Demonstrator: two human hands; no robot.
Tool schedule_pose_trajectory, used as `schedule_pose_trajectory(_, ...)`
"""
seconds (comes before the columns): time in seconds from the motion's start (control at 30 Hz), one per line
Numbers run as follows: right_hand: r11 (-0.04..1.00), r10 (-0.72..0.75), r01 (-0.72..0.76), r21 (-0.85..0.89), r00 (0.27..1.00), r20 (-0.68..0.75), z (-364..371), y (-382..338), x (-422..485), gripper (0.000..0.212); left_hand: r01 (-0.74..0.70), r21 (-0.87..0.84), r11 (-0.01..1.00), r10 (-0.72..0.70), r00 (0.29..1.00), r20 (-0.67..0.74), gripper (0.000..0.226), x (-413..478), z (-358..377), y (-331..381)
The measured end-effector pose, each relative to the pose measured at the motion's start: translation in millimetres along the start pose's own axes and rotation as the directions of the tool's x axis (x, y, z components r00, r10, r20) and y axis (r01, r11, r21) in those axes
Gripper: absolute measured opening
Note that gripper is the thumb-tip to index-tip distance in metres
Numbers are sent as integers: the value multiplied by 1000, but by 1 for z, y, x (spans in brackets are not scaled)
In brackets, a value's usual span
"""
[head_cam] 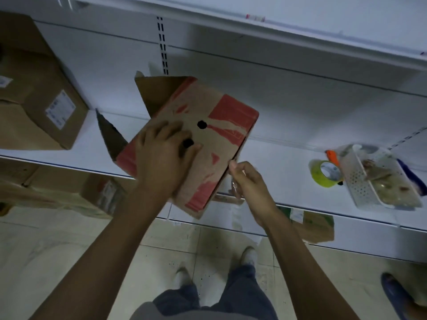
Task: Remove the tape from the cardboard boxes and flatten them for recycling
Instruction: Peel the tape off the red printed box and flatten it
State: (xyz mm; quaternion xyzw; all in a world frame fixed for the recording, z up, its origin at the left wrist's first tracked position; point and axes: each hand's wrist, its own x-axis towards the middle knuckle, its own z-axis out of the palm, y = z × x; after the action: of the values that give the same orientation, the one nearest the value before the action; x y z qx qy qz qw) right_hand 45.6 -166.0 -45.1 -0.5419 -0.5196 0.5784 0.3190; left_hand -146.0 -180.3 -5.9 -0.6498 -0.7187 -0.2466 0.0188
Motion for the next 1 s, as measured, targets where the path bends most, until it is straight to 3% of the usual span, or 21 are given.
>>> schedule_pose_trajectory(0.1, 989, -113, 110, 100, 993, 27, 7, -12, 6, 34, 73, 97, 993, -105, 918, 384, 125, -7, 8, 38)
schedule_pose_trajectory(0.17, 970, -158, 141, 199, 985, 75, 8, -17, 8, 36, 105, 90, 990, -136, 859, 494, 140, -12, 13, 48)
schedule_pose_trajectory(0.33, 937, -218, 190, 294, 973, 68, 21, -47, 0, 19, 15, 141, 990, -74, 903, 423, 116, 3, -17, 15)
schedule_pose_trajectory(0.4, 896, -330, 302, 326, 943, 35, 27, -70, -4, 22, 36, -62, 997, -14, 949, 315, 107, 9, -35, 1)
schedule_pose_trajectory(0.47, 857, -442, 408, 315, 896, 41, 35, -90, -6, 27, 113, -337, 935, -32, 971, 239, 105, 11, -48, -12)
schedule_pose_trajectory(0.57, 822, -482, 409, 397, 870, 101, 47, -105, -1, 33, 314, -569, 760, -160, 939, 304, 81, 5, -48, -34)
schedule_pose_trajectory(0.67, 859, -377, 327, 395, 925, 55, 53, -94, 11, 34, 431, -541, 722, -340, 902, 265, 45, -10, -12, -61)
schedule_pose_trajectory(0.77, 897, -349, 337, 286, 937, -13, 44, -76, 19, 26, 553, -526, 647, -513, 825, 238, 42, -28, 18, -59)
schedule_pose_trajectory(0.83, 898, -410, 410, 161, 912, -35, 37, -69, 20, 21, 424, -458, 781, -459, 888, 37, 42, -32, 29, -40)
schedule_pose_trajectory(0.9, 881, -472, 473, 6, 880, -52, 33, -65, 19, 18, 143, -266, 953, -177, 978, -109, 44, -27, 40, -13)
schedule_pose_trajectory(0.97, 884, -468, 465, -52, 883, -38, 30, -63, 15, 13, -81, -124, 989, 88, 995, 51, 53, -22, 56, 17)
schedule_pose_trajectory(1.0, 898, -438, 436, -65, 899, -18, 26, -61, 13, 14, -137, -54, 989, 144, 973, 178, 63, -23, 66, 29)
